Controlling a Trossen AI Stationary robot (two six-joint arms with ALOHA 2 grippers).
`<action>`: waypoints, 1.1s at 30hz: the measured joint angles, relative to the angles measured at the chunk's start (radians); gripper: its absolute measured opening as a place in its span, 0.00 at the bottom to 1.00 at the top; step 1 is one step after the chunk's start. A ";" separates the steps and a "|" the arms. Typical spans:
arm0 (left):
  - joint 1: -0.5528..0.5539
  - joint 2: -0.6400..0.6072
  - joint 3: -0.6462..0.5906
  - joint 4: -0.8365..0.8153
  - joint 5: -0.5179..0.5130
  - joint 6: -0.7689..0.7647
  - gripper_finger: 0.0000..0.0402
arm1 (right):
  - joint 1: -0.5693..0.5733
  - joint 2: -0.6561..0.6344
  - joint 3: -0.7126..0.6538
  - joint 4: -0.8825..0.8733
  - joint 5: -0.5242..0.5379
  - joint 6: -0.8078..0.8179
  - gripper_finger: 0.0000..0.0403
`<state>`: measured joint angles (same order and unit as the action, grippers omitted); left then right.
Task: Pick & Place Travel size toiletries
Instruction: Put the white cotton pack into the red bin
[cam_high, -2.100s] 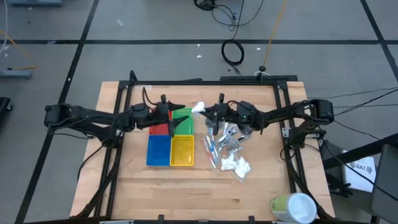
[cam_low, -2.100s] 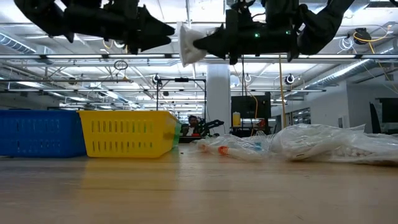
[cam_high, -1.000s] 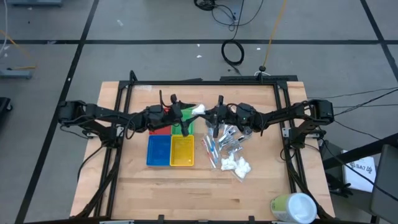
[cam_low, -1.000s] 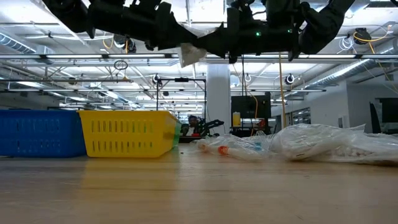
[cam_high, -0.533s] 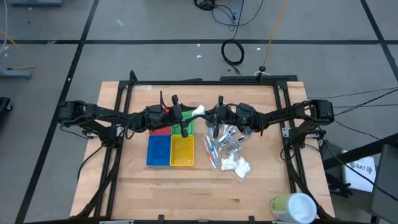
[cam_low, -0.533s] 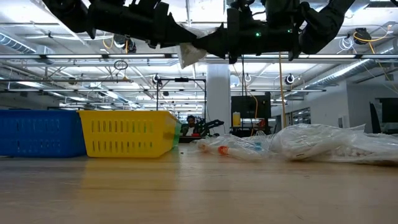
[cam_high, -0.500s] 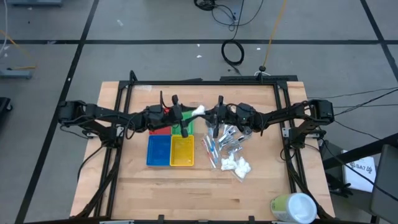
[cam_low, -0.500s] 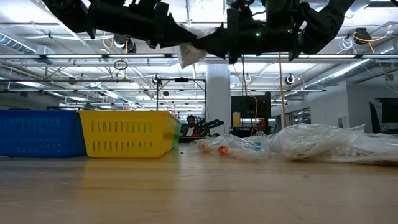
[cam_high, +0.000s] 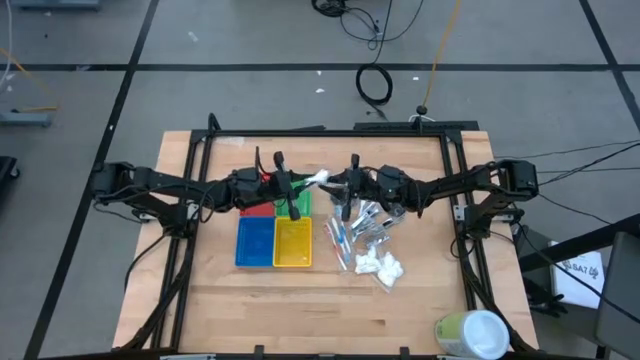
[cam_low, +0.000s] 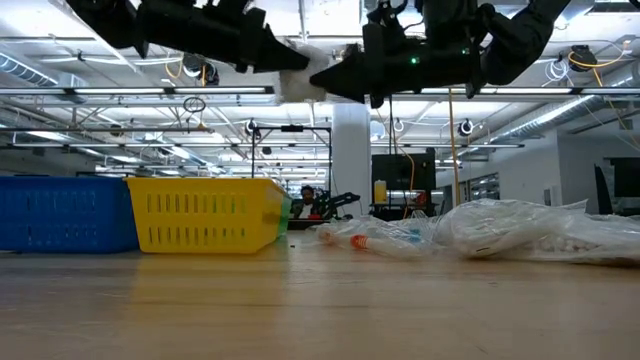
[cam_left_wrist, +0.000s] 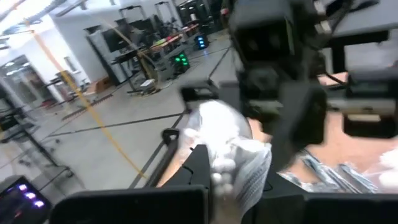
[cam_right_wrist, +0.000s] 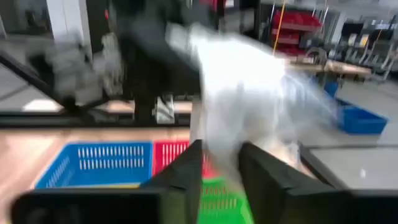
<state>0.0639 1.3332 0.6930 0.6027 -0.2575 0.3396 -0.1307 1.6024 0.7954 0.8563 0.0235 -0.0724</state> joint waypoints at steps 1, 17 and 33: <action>0.000 -0.020 0.000 -0.018 -0.013 -0.001 0.05 | 0.000 -0.011 0.000 -0.025 0.002 0.001 0.30; -0.045 -0.443 0.004 -0.790 -0.379 -0.399 0.05 | -0.005 -0.315 -0.063 -0.380 0.262 0.007 0.66; -0.045 -0.236 0.003 -1.296 -0.450 -1.136 0.07 | -0.033 -0.338 -0.140 -0.300 0.265 0.054 0.63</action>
<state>0.0192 1.0970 0.6956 -0.6936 -0.7074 -0.7959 -0.1635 1.2640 0.6556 0.5560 0.2883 -0.0187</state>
